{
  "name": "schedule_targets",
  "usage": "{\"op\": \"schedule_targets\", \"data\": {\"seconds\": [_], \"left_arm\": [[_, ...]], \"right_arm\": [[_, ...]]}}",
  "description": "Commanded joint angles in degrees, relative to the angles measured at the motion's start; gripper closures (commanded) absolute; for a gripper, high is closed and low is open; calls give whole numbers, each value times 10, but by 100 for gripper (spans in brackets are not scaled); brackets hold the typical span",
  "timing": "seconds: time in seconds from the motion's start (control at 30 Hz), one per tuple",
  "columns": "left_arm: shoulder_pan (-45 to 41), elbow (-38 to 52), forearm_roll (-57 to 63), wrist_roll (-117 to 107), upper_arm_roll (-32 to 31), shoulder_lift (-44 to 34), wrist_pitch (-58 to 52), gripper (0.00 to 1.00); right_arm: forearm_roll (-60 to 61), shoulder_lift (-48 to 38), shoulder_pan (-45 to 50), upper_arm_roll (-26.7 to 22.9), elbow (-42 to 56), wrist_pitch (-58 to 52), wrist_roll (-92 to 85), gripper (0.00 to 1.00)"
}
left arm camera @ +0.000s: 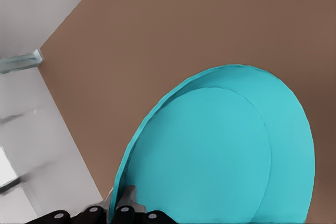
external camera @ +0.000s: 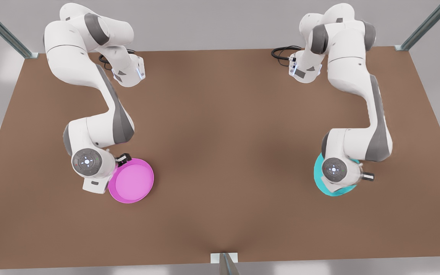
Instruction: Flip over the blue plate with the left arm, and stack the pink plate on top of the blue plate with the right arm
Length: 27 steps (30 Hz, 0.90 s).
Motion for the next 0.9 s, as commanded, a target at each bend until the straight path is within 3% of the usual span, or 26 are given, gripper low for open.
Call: {"op": "schedule_targets", "data": {"seconds": [0.0,0.47,0.7,0.87], "left_arm": [[-15,0,84,-16,0,0,-3,77],[-264,-42,231,-402,-1,63,-179,77],[-318,-45,252,-547,-3,117,-225,77],[-341,-45,272,-617,-43,150,-269,77]], "right_arm": [[0,0,-1,0,0,-1,0,0],[-21,-1,8,0,0,-4,0,0],[-31,4,24,0,-6,-8,-2,0],[-32,12,19,0,-6,-7,1,0]]}}
